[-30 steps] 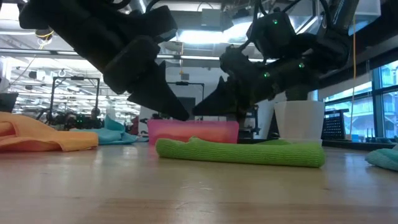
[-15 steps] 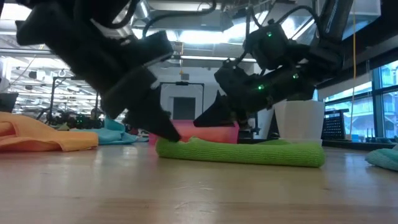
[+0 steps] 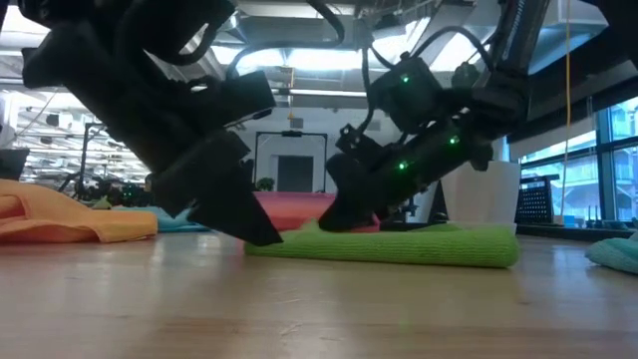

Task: Roll microfiber towels into tight, uniform cylinder then place into a basket
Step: Roll the green towel

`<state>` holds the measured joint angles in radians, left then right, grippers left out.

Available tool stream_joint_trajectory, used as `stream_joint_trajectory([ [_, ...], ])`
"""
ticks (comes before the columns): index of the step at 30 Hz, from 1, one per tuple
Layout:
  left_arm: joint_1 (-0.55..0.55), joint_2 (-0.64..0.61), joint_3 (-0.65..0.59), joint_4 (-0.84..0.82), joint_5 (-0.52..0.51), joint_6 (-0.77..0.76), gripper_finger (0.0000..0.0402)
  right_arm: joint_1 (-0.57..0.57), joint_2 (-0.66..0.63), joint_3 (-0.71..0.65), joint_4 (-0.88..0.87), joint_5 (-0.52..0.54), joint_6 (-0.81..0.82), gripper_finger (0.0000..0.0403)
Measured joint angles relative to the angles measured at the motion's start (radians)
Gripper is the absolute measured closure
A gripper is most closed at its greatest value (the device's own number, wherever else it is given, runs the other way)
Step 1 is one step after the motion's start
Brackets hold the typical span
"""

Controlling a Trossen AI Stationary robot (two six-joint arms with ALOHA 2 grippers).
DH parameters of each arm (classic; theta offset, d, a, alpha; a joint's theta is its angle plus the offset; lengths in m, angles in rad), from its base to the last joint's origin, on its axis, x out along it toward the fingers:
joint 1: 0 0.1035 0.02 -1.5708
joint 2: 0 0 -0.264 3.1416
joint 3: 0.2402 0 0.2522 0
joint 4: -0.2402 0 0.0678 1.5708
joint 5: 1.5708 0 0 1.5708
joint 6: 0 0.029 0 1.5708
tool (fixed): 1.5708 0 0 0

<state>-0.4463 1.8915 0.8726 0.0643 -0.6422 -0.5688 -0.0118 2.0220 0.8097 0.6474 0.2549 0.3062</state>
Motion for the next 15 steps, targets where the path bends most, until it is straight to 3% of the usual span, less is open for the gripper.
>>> stream_joint_trajectory([
  [5, -0.014, 0.0, 0.0, 0.0, 0.023, -0.015, 0.0265, -0.025, -0.001, 0.0, -0.007, 0.006, -0.001, 0.0395],
  [8, -0.027, -0.001, 0.0, 0.001, 0.032, -0.008, 0.0265, -0.032, -0.015, 0.0, 0.005, -0.047, -0.023, 0.0395],
  [15, -0.039, -0.004, 0.0, 0.002, 0.045, -0.006, 0.0265, 0.018, -0.149, 0.001, -0.045, -0.129, -0.054, 0.0395],
])
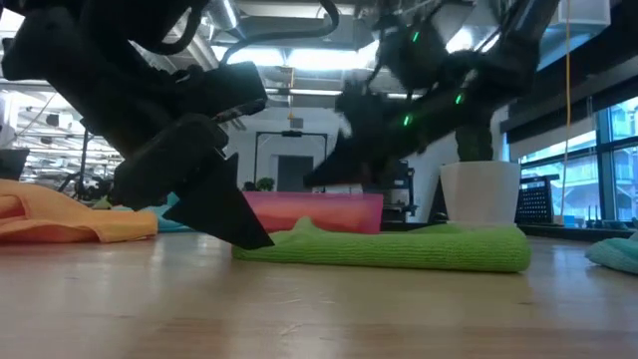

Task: Roll microfiber towels into tight, uniform cylinder then place into a basket
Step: Roll the green towel

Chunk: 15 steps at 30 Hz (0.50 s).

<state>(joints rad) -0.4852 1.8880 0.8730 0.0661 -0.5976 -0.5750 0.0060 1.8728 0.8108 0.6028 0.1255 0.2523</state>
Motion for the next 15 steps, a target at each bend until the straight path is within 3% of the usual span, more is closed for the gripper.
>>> stream_joint_trajectory([
  [9, -0.046, -0.102, 0.008, -0.002, -0.121, 0.065, 0.027, 0.191, -0.207, -0.002, -0.144, 0.049, -0.078, 0.0395],
  [15, -0.062, -0.135, 0.008, 0.027, -0.1, 0.116, 0.027, 0.337, -0.291, -0.002, -0.228, 0.114, -0.089, 0.0394],
])
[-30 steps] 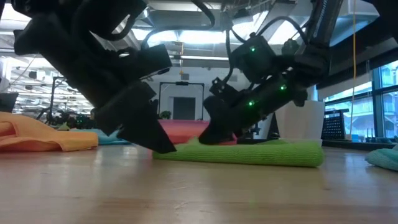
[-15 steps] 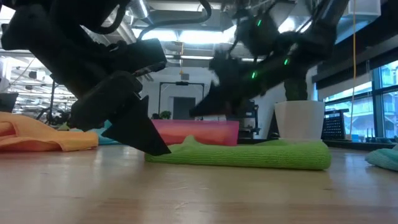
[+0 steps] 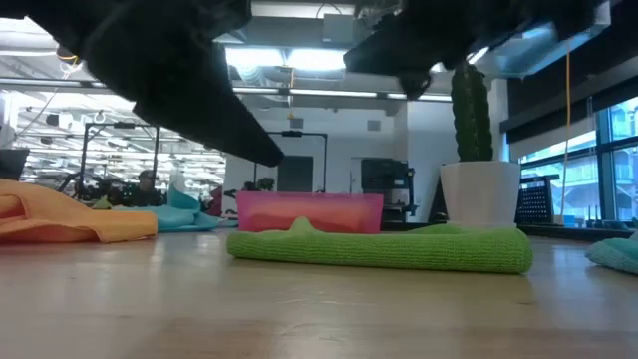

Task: Roll microfiber towels into tight, uniform cylinder then place into a basket
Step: Roll the green towel

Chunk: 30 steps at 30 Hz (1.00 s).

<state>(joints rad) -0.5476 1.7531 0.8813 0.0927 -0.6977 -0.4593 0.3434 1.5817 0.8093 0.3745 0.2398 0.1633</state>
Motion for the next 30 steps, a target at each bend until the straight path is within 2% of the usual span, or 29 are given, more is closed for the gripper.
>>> stream_joint_trajectory([
  [5, 0.002, 0.003, 0.009, 0.032, 0.171, 0.081, 0.0259, 0.112, -0.01, 0.0, -0.075, 0.026, -0.02, 0.0375],
  [7, -0.005, 0.019, 0.026, 0.021, 0.201, 0.114, 0.0257, 0.154, 0.001, 0.0, -0.132, 0.019, -0.018, 0.0356],
  [10, -0.018, 0.047, 0.065, -0.042, 0.201, 0.177, 0.0258, 0.219, 0.032, 0.0, -0.22, 0.061, -0.009, 0.0317],
  [13, -0.03, 0.075, 0.13, -0.131, 0.2, 0.223, 0.0258, 0.275, 0.059, 0.0, -0.221, 0.116, -0.009, 0.0274],
  [19, -0.064, 0.109, 0.226, -0.352, 0.093, 0.349, 0.0258, 0.342, 0.113, 0.0, -0.221, 0.236, 0.025, 0.0209],
  [24, -0.054, 0.11, 0.225, -0.426, 0.083, 0.411, 0.0259, 0.36, 0.173, 0.0, -0.234, 0.307, 0.038, 0.0189],
  [30, 0.007, 0.11, 0.225, -0.451, 0.159, 0.435, 0.0252, 0.357, 0.207, 0.0, -0.3, 0.347, 0.044, 0.0195],
])
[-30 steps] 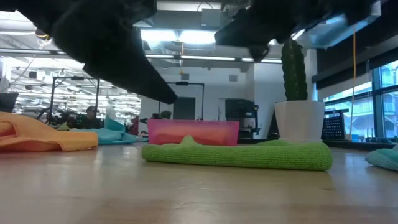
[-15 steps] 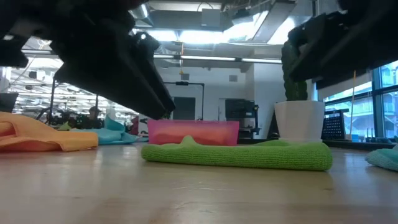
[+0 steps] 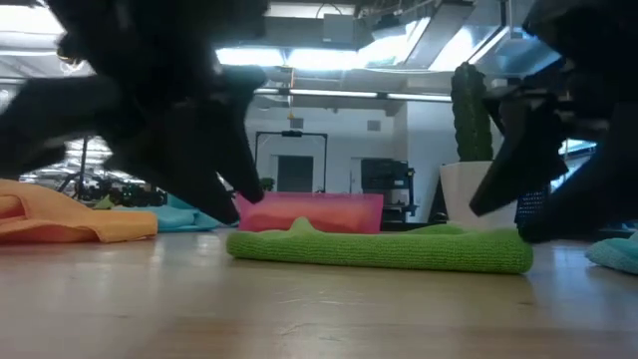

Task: Roll microfiber towels into tight, uniform cylinder then place into a basket
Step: Roll the green towel

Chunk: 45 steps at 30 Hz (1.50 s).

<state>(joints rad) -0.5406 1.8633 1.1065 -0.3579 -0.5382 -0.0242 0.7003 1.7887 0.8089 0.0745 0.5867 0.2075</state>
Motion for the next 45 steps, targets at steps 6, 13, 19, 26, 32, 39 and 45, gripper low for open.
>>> stream_joint_trajectory([
  [6, 0.034, 0.013, 0.001, -0.001, 0.03, 0.068, 0.0238, -0.002, 0.003, 0.0, -0.08, 0.008, 0.061, 0.0198],
  [13, 0.05, 0.072, 0.004, 0.023, 0.071, 0.088, 0.0237, 0.007, 0.003, 0.0, -0.092, 0.006, 0.08, 0.0198],
  [19, 0.047, 0.091, 0.005, 0.019, 0.036, 0.089, 0.0237, 0.008, 0.003, 0.0, -0.1, -0.003, 0.08, 0.0199],
  [26, 0.046, 0.094, 0.004, 0.013, -0.006, 0.137, 0.0245, 0.008, 0.003, 0.0, -0.108, -0.004, 0.075, 0.0199],
  [32, 0.052, 0.095, 0.003, 0.008, -0.02, 0.14, 0.026, 0.008, 0.02, 0.001, -0.116, -0.003, 0.07, 0.0199],
  [39, 0.055, 0.114, 0.003, 0.008, -0.024, 0.153, 0.0293, 0.012, 0.095, 0.008, -0.076, 0.052, 0.067, 0.0199],
  [45, 0.054, 0.124, 0.003, 0.01, -0.022, 0.16, 0.0339, 0.026, 0.101, 0.006, -0.073, 0.096, 0.056, 0.0199],
])
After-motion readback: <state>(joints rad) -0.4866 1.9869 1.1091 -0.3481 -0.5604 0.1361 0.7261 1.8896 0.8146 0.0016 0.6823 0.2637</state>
